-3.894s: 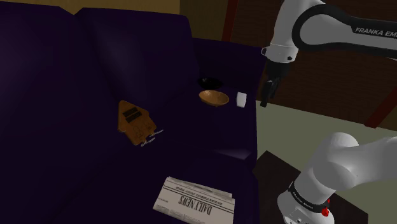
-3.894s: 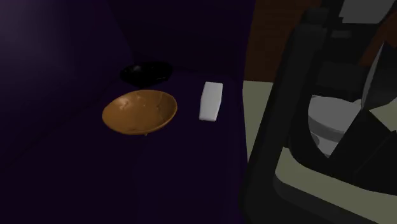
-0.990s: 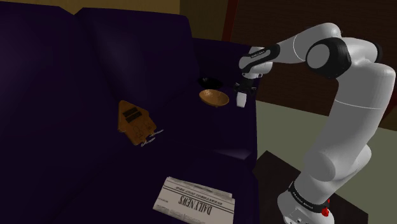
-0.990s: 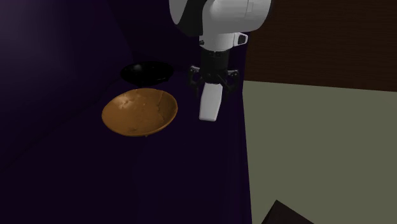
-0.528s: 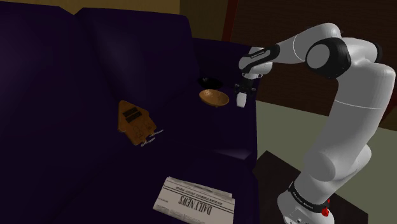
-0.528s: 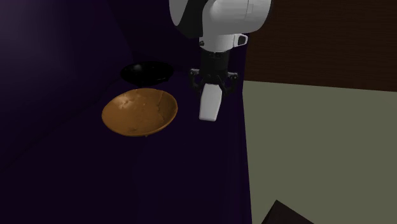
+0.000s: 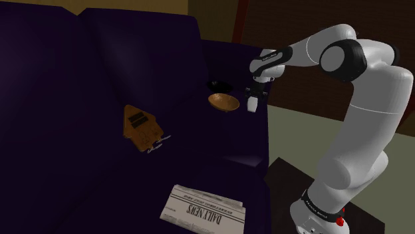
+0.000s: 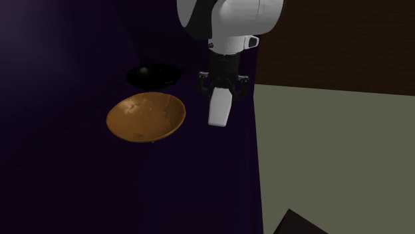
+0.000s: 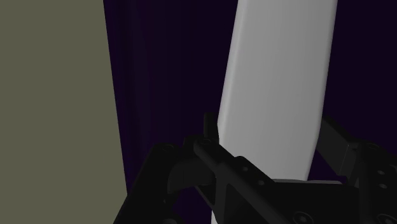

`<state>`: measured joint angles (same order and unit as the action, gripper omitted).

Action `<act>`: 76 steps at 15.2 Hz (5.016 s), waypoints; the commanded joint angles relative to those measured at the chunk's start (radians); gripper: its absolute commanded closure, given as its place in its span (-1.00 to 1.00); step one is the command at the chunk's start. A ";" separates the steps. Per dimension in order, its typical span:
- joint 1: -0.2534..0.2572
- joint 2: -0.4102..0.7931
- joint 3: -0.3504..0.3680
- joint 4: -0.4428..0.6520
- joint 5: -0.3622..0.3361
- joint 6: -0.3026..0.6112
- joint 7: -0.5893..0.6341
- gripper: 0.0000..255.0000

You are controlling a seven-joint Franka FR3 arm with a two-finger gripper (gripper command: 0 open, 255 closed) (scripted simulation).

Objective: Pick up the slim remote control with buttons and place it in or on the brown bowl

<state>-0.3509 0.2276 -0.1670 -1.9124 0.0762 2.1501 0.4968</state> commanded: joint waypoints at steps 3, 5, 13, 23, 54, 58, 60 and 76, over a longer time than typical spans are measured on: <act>0.001 -0.011 -0.001 0.012 -0.003 -0.024 0.003 1.00; 0.001 -0.022 -0.001 0.027 -0.006 -0.048 0.005 1.00; 0.002 -0.055 -0.003 0.092 -0.015 -0.146 0.013 1.00; 0.002 -0.080 -0.005 0.196 -0.022 -0.274 0.020 1.00; 0.212 -0.005 0.146 0.166 -0.050 -0.158 0.385 1.00; 0.212 0.001 0.146 0.150 -0.049 -0.137 0.384 1.00; 0.212 0.001 0.146 0.150 -0.049 -0.137 0.384 1.00; 0.210 -0.027 0.145 0.241 -0.051 -0.255 0.385 -1.00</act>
<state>-0.1406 0.2025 -0.0216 -1.6723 0.0254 1.8981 0.8818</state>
